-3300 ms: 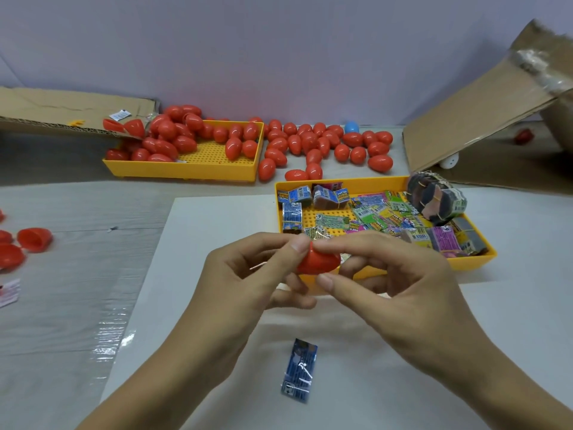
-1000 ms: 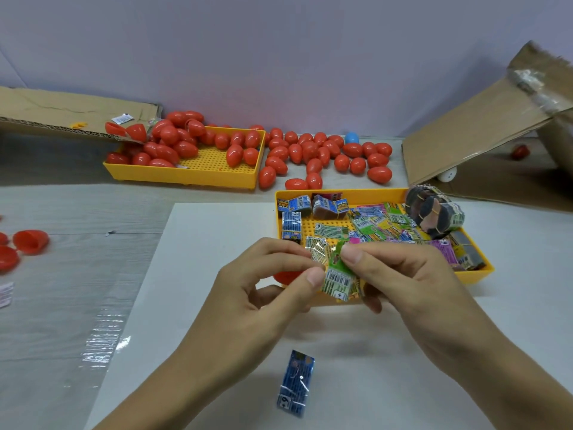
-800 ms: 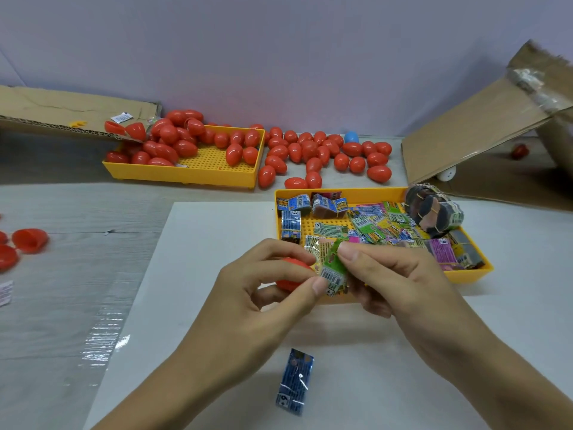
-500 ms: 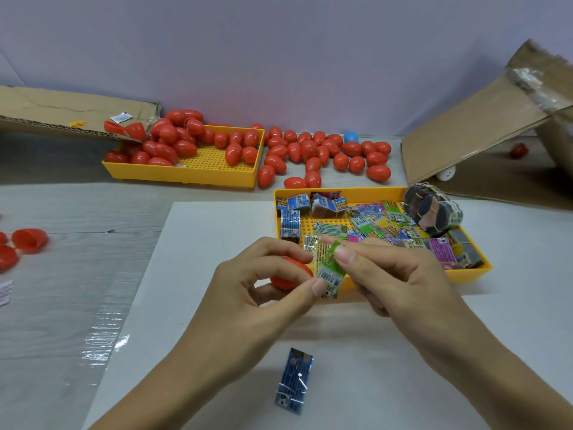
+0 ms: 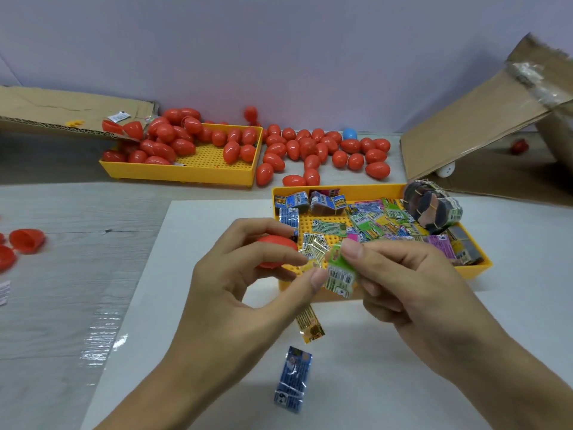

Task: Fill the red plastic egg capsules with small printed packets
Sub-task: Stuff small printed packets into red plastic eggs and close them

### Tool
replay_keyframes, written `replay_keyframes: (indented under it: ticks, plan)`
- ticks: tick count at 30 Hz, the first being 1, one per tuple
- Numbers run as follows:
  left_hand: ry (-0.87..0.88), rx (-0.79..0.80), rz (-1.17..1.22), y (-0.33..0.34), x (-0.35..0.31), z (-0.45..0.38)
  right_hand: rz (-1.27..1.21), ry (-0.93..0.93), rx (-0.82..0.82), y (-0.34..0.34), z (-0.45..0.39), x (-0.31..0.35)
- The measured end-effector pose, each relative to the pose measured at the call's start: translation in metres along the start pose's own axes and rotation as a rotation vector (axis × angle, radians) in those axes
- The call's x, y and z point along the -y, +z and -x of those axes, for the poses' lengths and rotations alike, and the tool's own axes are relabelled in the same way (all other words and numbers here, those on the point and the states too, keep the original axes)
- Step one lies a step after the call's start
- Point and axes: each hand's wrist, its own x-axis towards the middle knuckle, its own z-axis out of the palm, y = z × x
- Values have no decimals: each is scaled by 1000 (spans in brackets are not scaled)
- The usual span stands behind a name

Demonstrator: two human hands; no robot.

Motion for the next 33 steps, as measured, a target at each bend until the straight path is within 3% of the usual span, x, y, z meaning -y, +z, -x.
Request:
replay_keyframes:
  ticks: [9,13,18,23,27,33]
  plan:
    - [-222,112,205,4,1,5,-39,-6,40,6,3,-6]
    - [-351,125,387,1,-2,1,24,-81,-22,4,2,-8]
    - [-393,130,428,-1,-4,1,119,-206,-54,7,5,-8]
    - [-447,165,607,-4,-7,-2,-38,-113,87,2,4,-3]
    - [-465,185,645,-5,-7,-3,-23,-33,217,-2,5,-1]
    - [-449,285,616,-4,-9,-2,8,-82,243,0,4,-2]
